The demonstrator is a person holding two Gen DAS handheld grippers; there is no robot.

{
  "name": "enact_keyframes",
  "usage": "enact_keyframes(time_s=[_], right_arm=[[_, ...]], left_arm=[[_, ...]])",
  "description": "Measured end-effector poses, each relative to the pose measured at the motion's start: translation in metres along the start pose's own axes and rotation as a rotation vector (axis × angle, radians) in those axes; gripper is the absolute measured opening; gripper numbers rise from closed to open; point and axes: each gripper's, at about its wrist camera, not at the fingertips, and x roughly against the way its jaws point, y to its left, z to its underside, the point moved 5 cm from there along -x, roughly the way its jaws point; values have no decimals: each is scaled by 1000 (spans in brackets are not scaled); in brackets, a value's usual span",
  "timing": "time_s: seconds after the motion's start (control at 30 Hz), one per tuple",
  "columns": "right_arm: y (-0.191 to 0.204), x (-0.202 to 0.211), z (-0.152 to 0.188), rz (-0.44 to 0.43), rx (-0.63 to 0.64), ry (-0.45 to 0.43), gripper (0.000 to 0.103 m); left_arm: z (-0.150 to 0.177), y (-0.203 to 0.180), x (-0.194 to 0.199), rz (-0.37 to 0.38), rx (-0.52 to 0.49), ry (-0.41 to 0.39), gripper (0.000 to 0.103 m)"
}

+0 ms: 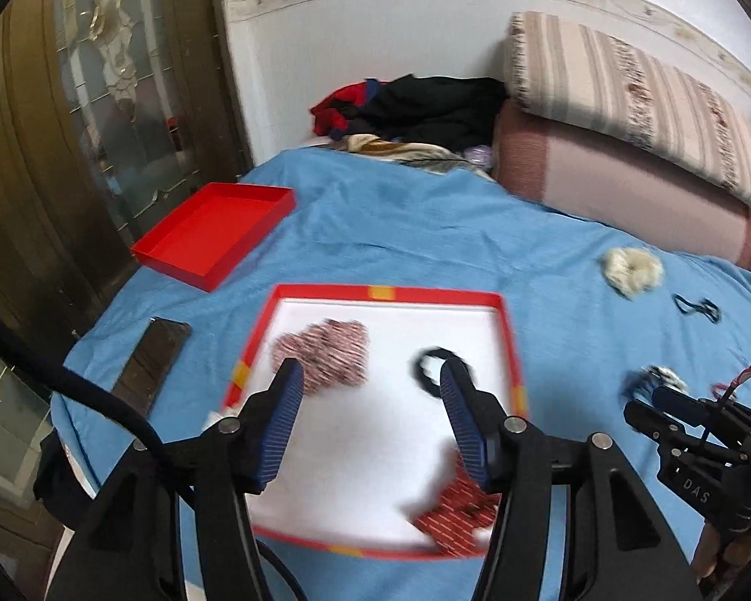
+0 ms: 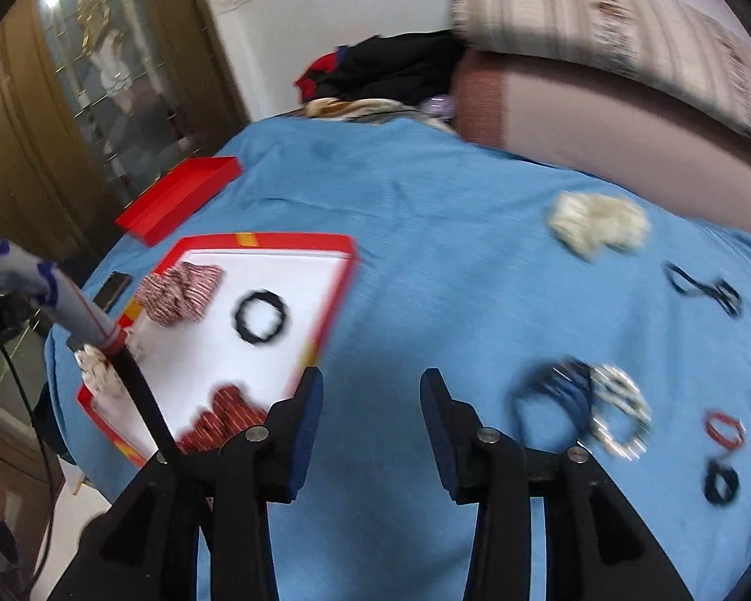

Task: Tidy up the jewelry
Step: 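Move both open tools back toward the remaining jewelry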

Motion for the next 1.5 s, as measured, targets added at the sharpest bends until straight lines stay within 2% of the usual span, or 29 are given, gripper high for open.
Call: enact_keyframes(time_s=[0.27, 0.47, 0.63, 1.03, 1.5], right_arm=[[-90, 50, 60, 103, -145, -3, 44], [-140, 83, 87, 164, -226, -22, 45], [-165, 101, 105, 205, -257, -34, 46], [-218, 114, 132, 262, -351, -31, 48], [-252, 100, 133, 293, -397, -20, 52]], left_arm=[[21, -78, 28, 71, -111, 15, 56], [31, -122, 37, 109, -167, 27, 56], [40, -149, 38, 130, -214, 49, 56], [56, -178, 14, 142, -237, 133, 57], [72, -198, -52, 173, -208, 256, 57]])
